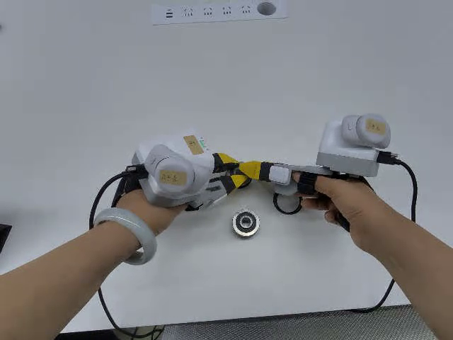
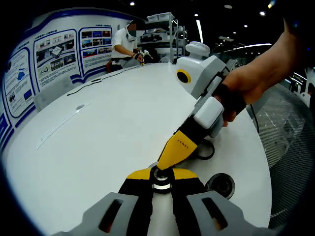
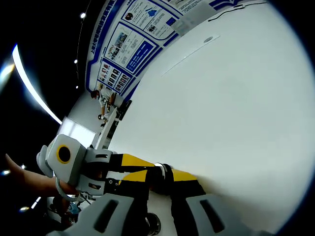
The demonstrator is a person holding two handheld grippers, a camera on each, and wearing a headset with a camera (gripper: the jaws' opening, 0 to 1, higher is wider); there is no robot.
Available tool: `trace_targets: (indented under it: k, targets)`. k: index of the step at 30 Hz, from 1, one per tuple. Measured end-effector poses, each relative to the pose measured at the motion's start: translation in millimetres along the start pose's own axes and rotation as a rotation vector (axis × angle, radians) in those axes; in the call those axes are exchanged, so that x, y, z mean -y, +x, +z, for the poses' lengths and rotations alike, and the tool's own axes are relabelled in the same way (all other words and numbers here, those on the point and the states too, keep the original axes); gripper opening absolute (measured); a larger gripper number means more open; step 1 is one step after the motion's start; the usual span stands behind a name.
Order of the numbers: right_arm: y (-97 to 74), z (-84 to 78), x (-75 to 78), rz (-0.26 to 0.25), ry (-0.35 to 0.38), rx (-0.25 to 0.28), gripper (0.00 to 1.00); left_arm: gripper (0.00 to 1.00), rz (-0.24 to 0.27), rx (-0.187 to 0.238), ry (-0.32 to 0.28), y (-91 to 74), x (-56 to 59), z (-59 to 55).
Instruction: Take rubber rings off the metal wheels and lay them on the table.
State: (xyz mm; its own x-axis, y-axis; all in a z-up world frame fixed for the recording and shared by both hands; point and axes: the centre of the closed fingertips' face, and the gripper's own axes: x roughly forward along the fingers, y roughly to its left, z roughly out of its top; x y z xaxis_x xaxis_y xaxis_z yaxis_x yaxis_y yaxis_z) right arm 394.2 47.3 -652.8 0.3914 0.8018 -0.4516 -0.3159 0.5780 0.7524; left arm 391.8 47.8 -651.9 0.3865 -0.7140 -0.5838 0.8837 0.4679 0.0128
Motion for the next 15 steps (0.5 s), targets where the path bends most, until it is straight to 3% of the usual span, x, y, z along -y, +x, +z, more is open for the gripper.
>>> trace_targets:
  k: [6,15]
  targets:
    - [-5.1,-6.7,-0.3,0.002,0.018,-0.029,0.15,0.13,0.0,0.001,-0.001,0.2,-0.1,-0.3]
    - [-9.0,-7.7,-0.9,0.004,0.036,-0.017,0.15,0.13,0.0,0.002,-0.004,0.4,0.0,0.5]
